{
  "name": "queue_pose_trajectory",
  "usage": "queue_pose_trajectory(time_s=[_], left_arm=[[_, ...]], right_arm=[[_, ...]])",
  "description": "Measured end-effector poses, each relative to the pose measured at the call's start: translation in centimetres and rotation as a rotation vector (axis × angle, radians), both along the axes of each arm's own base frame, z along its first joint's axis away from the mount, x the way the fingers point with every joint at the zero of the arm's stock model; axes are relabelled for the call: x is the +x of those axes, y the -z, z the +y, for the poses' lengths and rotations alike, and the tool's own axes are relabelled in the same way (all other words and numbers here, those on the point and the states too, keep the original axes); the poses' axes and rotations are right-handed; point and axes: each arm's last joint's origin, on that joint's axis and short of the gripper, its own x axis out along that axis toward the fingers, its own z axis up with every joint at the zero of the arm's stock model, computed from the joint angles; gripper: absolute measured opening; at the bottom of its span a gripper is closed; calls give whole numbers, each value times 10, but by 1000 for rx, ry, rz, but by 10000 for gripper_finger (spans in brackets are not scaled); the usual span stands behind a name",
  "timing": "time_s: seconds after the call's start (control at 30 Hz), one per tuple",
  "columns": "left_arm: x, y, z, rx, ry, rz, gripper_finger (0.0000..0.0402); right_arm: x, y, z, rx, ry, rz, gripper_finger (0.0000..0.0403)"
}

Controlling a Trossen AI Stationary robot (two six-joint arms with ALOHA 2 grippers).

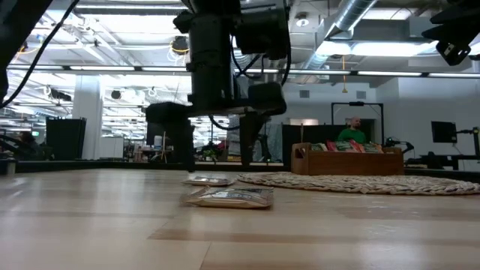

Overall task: Pick & Place Tea
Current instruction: Put the brown tea pack into the left compartment of the brown organizer

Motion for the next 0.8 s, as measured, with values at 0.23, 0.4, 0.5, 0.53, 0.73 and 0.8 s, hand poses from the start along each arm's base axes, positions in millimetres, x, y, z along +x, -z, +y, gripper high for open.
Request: queue_pose_trajectory(time_s=[0.23, 0.4, 0.5, 0.53, 0.73, 0.8], left_arm=[[2, 14, 5, 9, -16, 35, 378], [5, 23, 5, -14, 1, 54, 378], [7, 28, 4, -36, 19, 53, 378], [7, 29, 5, -39, 21, 54, 378], [6, 30, 4, -42, 0, 64, 378], [6, 30, 4, -45, -2, 66, 374]], right_arm=[[0, -1, 0, 1, 0, -5, 113], [0, -1, 0, 2, 0, -8, 113], [0, -1, 0, 2, 0, -8, 113], [0, -1, 0, 2, 1, -8, 113], [0, -1, 0, 2, 0, -8, 113], [0, -1, 0, 2, 0, -8, 113]])
